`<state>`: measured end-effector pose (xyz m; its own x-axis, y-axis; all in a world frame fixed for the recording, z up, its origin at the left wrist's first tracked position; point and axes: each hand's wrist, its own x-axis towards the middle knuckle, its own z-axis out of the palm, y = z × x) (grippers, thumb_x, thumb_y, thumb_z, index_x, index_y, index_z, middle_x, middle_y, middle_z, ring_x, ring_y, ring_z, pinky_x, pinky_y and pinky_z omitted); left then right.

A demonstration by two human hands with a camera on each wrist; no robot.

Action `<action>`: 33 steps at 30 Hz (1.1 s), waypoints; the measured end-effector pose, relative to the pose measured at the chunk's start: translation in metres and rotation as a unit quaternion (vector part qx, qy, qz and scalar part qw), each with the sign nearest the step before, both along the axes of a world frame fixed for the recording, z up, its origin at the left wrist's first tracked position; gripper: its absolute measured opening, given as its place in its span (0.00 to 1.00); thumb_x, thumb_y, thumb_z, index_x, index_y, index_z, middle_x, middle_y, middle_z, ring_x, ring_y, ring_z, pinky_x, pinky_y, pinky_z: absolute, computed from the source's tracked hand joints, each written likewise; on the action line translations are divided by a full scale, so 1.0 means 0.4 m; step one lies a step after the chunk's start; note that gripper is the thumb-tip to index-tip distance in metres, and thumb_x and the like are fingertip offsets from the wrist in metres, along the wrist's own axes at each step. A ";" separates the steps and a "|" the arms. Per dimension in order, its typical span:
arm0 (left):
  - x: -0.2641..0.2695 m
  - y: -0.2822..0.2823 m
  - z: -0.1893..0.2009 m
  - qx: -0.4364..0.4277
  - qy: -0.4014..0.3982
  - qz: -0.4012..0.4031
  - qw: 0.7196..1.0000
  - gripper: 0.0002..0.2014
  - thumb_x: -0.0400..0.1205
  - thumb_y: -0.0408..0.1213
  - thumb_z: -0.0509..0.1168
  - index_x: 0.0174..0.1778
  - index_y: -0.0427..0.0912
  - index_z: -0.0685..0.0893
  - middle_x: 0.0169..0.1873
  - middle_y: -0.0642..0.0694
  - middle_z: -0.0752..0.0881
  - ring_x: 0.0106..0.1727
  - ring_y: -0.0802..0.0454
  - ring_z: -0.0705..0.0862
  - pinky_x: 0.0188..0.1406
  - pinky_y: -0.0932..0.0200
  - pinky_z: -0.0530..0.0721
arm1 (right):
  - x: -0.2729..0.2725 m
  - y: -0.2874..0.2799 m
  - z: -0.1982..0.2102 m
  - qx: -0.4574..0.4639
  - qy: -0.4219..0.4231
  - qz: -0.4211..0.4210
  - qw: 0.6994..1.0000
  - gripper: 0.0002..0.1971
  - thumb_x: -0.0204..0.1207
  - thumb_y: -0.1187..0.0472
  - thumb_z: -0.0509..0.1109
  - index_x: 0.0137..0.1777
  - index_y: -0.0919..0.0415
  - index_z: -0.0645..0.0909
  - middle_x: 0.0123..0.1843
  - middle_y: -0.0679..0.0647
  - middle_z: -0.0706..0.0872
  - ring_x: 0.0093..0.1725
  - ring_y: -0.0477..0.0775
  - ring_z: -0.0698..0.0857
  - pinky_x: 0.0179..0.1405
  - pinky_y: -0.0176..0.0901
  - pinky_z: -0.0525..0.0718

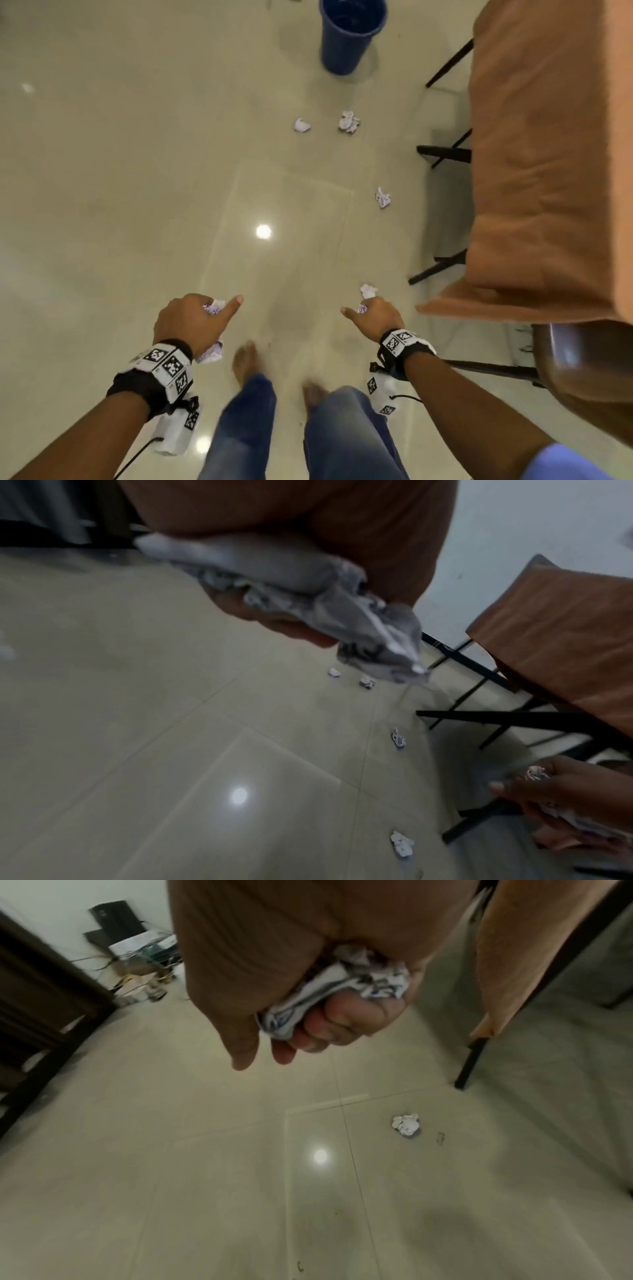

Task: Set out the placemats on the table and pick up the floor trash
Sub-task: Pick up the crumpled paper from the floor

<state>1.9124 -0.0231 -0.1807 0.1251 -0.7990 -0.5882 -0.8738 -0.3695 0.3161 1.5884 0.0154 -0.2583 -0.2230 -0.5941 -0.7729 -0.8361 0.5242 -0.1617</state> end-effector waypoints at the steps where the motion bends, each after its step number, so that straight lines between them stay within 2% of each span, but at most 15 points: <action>1: -0.002 -0.055 -0.003 0.004 -0.002 -0.017 1.000 0.38 0.74 0.73 0.56 0.19 0.38 0.76 0.16 0.45 0.84 0.25 0.46 0.83 0.32 0.56 0.83 | -0.001 -0.020 -0.009 0.007 -0.004 -0.022 1.000 0.32 0.73 0.28 0.61 0.52 0.58 0.85 0.63 0.55 0.87 0.57 0.61 0.86 0.53 0.48 0.82; 3: -0.028 -0.188 -0.024 0.003 -0.003 -0.064 0.998 0.39 0.76 0.74 0.49 0.17 0.39 0.74 0.15 0.45 0.83 0.23 0.46 0.83 0.31 0.57 0.81 | -0.011 -0.067 -0.041 0.006 -0.009 -0.086 0.996 0.32 0.71 0.23 0.55 0.39 0.52 0.81 0.51 0.54 0.89 0.51 0.61 0.87 0.50 0.48 0.82; 5: -0.075 -0.305 -0.051 0.006 -0.003 -0.114 0.994 0.38 0.79 0.71 0.46 0.17 0.41 0.72 0.15 0.46 0.83 0.22 0.48 0.82 0.28 0.58 0.75 | -0.023 -0.105 -0.074 0.014 -0.020 -0.162 0.987 0.30 0.73 0.25 0.54 0.35 0.51 0.77 0.45 0.54 0.89 0.49 0.61 0.86 0.52 0.49 0.82; 8: -0.172 -0.454 -0.117 0.014 -0.005 -0.196 0.980 0.35 0.84 0.63 0.47 0.20 0.40 0.77 0.19 0.47 0.83 0.26 0.49 0.81 0.27 0.58 0.69 | -0.060 -0.149 -0.159 0.037 -0.024 -0.233 0.972 0.20 0.80 0.35 0.57 0.49 0.48 0.81 0.55 0.55 0.89 0.56 0.63 0.85 0.56 0.48 0.79; 10: -0.251 -0.553 -0.187 0.022 0.000 -0.228 0.973 0.30 0.85 0.55 0.53 0.20 0.41 0.77 0.20 0.47 0.82 0.27 0.47 0.80 0.30 0.57 0.69 | -0.093 -0.187 -0.243 0.057 -0.029 -0.270 0.961 0.16 0.81 0.41 0.60 0.62 0.48 0.78 0.64 0.56 0.86 0.61 0.64 0.84 0.60 0.47 0.77; 14: -0.407 -0.709 -0.364 0.033 0.035 -0.281 0.959 0.25 0.81 0.48 0.56 0.19 0.39 0.76 0.21 0.42 0.82 0.29 0.39 0.81 0.32 0.55 0.72 | -0.161 -0.235 -0.404 0.063 -0.015 -0.380 0.923 0.22 0.77 0.49 0.67 0.71 0.48 0.72 0.67 0.56 0.84 0.64 0.64 0.83 0.62 0.45 0.76; 16: -0.485 -0.773 -0.461 0.034 0.054 -0.316 0.947 0.23 0.80 0.47 0.57 0.22 0.37 0.79 0.22 0.41 0.83 0.31 0.37 0.81 0.33 0.54 0.74 | -0.194 -0.252 -0.491 0.052 -0.002 -0.450 0.892 0.25 0.75 0.50 0.70 0.72 0.48 0.70 0.64 0.59 0.85 0.60 0.66 0.85 0.61 0.46 0.80; 18: -0.558 -0.827 -0.569 0.034 0.064 -0.355 0.932 0.22 0.79 0.48 0.57 0.27 0.36 0.83 0.26 0.40 0.86 0.33 0.37 0.83 0.36 0.53 0.78 | -0.224 -0.253 -0.600 0.042 0.019 -0.519 0.853 0.33 0.74 0.50 0.70 0.78 0.45 0.63 0.67 0.62 0.82 0.60 0.68 0.84 0.61 0.51 0.82; 20: -0.624 -0.876 -0.696 0.029 0.070 -0.384 0.920 0.23 0.78 0.51 0.56 0.32 0.36 0.86 0.30 0.38 0.88 0.37 0.37 0.85 0.41 0.51 0.82 | -0.253 -0.252 -0.727 0.049 0.042 -0.564 0.823 0.39 0.75 0.49 0.69 0.82 0.40 0.52 0.74 0.65 0.74 0.65 0.71 0.81 0.65 0.55 0.79; 23: -0.691 -0.939 -0.871 0.039 0.078 -0.446 0.891 0.26 0.78 0.55 0.55 0.34 0.37 0.86 0.30 0.38 0.88 0.36 0.37 0.85 0.42 0.50 0.84 | -0.286 -0.236 -0.891 0.084 0.090 -0.628 0.768 0.37 0.80 0.51 0.64 0.84 0.40 0.46 0.83 0.69 0.56 0.67 0.75 0.78 0.69 0.60 0.75; 25: -0.708 -0.989 -0.981 0.040 0.072 -0.480 0.873 0.25 0.80 0.56 0.55 0.35 0.39 0.86 0.29 0.40 0.88 0.35 0.39 0.85 0.42 0.49 0.85 | -0.284 -0.234 -0.999 0.089 0.078 -0.665 0.737 0.35 0.81 0.53 0.63 0.83 0.44 0.50 0.80 0.68 0.60 0.64 0.72 0.80 0.70 0.59 0.77; 27: -0.720 -1.038 -1.050 0.043 0.066 -0.512 0.855 0.25 0.81 0.56 0.55 0.36 0.39 0.85 0.30 0.40 0.88 0.36 0.38 0.85 0.41 0.49 0.85 | -0.250 -0.257 -1.061 0.090 0.051 -0.691 0.716 0.28 0.79 0.52 0.65 0.77 0.48 0.60 0.69 0.61 0.70 0.62 0.70 0.81 0.68 0.61 0.79; 29: -0.725 -1.088 -1.098 0.051 0.056 -0.537 0.840 0.25 0.78 0.57 0.53 0.35 0.39 0.85 0.30 0.41 0.87 0.36 0.38 0.84 0.38 0.51 0.83 | -0.203 -0.310 -1.095 0.071 0.042 -0.692 0.717 0.22 0.74 0.51 0.67 0.67 0.50 0.68 0.61 0.59 0.79 0.52 0.65 0.86 0.58 0.58 0.85; 31: -0.720 -1.137 -1.109 0.059 0.046 -0.548 0.833 0.24 0.74 0.56 0.52 0.32 0.39 0.82 0.27 0.41 0.84 0.33 0.39 0.82 0.30 0.56 0.75 | -0.164 -0.415 -1.097 0.012 0.031 -0.629 0.776 0.18 0.70 0.49 0.68 0.59 0.51 0.74 0.50 0.56 0.87 0.45 0.59 0.88 0.48 0.48 0.86; 33: -0.719 -1.183 -1.105 0.055 0.045 -0.544 0.836 0.21 0.75 0.53 0.54 0.29 0.39 0.79 0.25 0.42 0.81 0.31 0.41 0.79 0.26 0.58 0.69 | -0.175 -0.553 -1.079 -0.089 0.035 -0.548 0.831 0.15 0.70 0.50 0.70 0.55 0.50 0.75 0.49 0.54 0.85 0.45 0.57 0.86 0.44 0.42 0.79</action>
<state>1.6247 -0.4965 -0.6228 -0.6891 -0.3518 -0.6335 -0.6862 0.5979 0.4143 1.5185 -0.2059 -0.6899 -0.7466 -0.1070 -0.6567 0.1177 0.9502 -0.2886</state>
